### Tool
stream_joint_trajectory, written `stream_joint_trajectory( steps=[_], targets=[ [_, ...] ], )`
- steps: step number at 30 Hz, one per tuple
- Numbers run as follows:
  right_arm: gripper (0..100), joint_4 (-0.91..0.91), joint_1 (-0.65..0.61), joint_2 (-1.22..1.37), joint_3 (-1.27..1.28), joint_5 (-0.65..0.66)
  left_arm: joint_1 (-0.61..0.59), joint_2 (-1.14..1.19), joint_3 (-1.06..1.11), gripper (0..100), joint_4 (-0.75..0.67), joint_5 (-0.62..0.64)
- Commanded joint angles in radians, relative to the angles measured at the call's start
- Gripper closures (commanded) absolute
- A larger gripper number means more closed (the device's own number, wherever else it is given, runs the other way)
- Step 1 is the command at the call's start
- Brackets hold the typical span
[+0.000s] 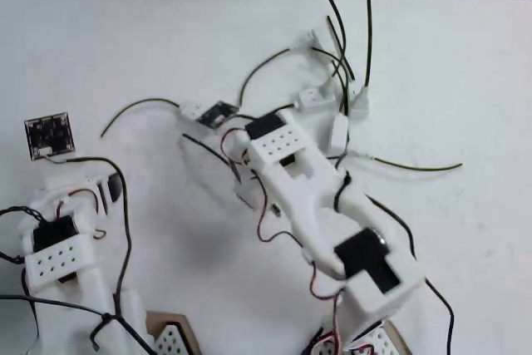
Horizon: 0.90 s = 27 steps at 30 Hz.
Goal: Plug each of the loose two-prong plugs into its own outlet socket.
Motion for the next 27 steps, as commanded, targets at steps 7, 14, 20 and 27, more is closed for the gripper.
stream_joint_trajectory(
  steps=[7, 14, 20, 27],
  targets=[
    [98.1, 0.004, -0.070, -0.423, 0.106, -0.193, 0.070, -0.022, -0.029, 73, -0.017, -0.002],
    [98.1, -0.275, -0.110, -0.676, 0.400, -0.241, 0.208, -0.022, -0.037, 72, -0.063, 0.000],
    [98.1, -0.552, -0.110, -0.820, 0.634, -0.242, 0.358, -0.022, -0.043, 72, -0.169, 0.002],
    [98.1, -0.720, -0.111, -0.954, 0.795, -0.295, 0.489, -0.022, -0.104, 72, -0.209, 0.150]
  ],
)
